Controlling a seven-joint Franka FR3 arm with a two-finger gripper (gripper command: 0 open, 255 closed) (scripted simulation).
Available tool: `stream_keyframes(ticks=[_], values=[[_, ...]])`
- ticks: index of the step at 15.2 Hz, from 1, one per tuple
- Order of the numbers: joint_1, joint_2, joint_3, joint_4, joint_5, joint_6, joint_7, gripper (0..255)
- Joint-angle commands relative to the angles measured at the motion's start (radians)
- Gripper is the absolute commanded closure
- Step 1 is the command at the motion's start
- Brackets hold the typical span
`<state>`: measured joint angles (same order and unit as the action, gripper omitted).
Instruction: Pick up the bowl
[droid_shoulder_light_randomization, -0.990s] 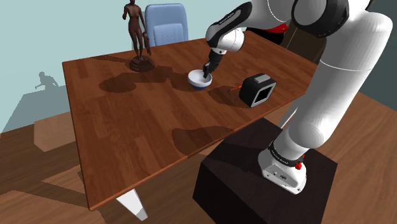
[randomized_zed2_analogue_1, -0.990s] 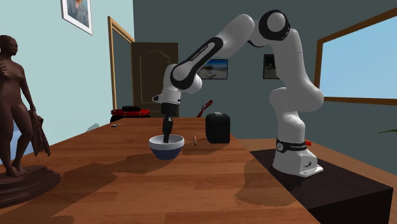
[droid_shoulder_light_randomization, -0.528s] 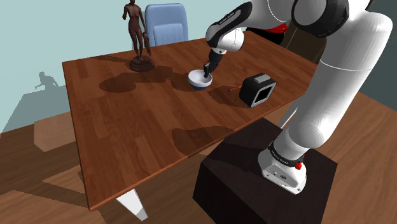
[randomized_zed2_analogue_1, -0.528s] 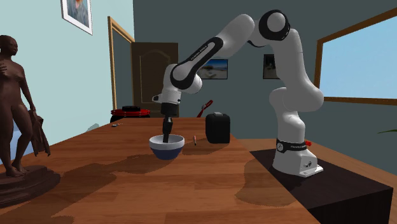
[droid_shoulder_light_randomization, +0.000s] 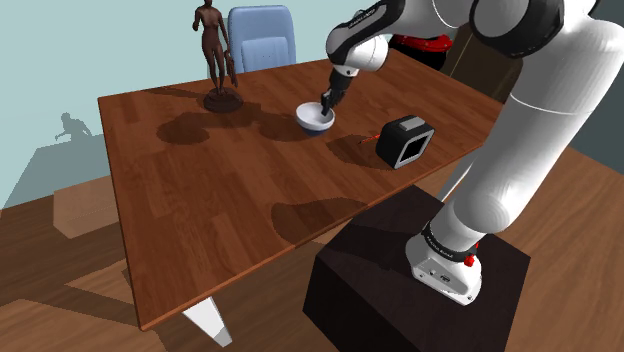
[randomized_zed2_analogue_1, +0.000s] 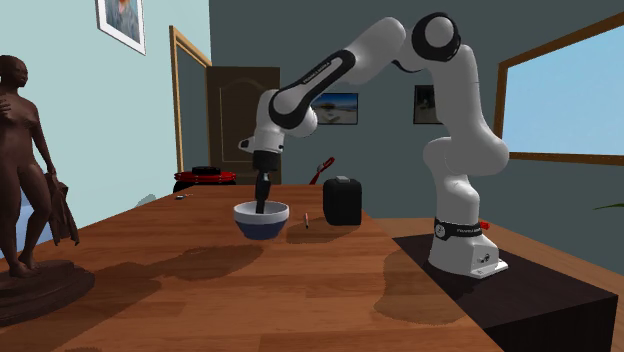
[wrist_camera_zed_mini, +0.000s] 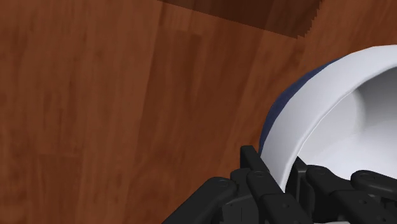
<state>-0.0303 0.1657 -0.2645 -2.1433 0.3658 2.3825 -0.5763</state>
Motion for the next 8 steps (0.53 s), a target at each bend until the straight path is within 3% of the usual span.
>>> stream_keyframes(ticks=[1,8], values=[[0.002,-0.020,-0.003,0.004,-0.015,-0.022,0.015,255],[0.005,-0.073,-0.011,0.039,-0.058,-0.101,0.057,255]])
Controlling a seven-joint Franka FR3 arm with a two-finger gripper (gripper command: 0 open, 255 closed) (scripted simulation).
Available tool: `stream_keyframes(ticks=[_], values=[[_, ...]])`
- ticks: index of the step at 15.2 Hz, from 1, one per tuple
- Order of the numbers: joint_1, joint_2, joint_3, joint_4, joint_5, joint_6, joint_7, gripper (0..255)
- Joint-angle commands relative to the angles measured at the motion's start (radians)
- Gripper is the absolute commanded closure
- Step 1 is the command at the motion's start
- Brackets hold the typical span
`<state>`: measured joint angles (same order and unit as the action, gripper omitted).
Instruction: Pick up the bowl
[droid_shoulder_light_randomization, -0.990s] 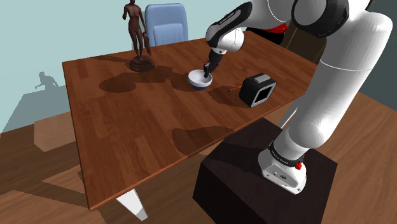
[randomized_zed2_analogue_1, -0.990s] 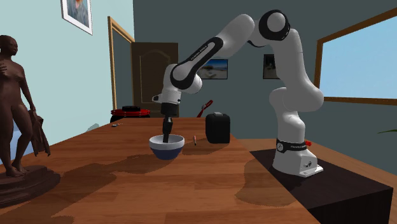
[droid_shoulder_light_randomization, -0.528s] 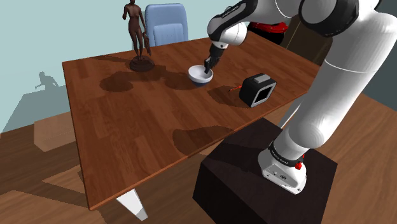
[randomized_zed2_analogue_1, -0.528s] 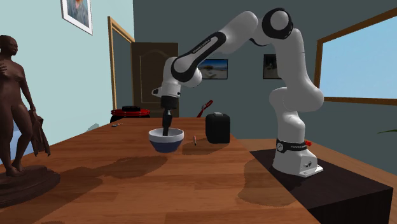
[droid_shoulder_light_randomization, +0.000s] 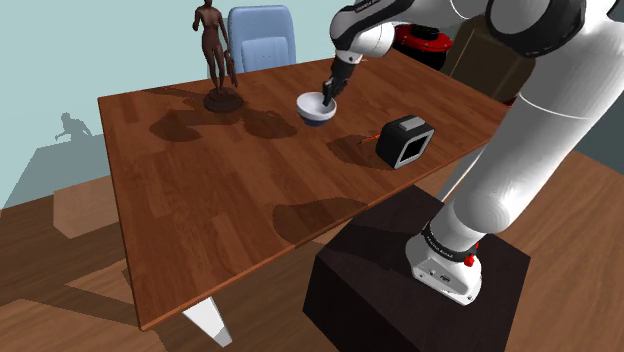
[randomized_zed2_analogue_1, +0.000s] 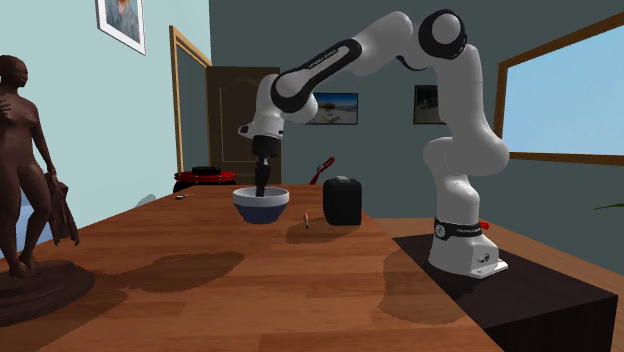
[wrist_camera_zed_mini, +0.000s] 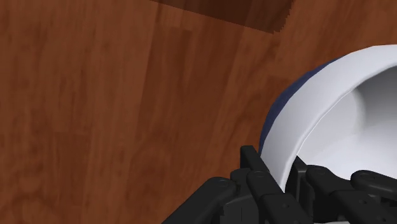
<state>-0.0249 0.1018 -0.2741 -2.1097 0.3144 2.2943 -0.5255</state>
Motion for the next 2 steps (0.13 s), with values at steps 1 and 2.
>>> stream_keyframes(ticks=[1,2], values=[[0.000,-0.010,-0.001,0.006,-0.007,-0.015,0.006,255],[0.000,-0.010,-0.001,0.006,-0.007,-0.015,0.007,255]])
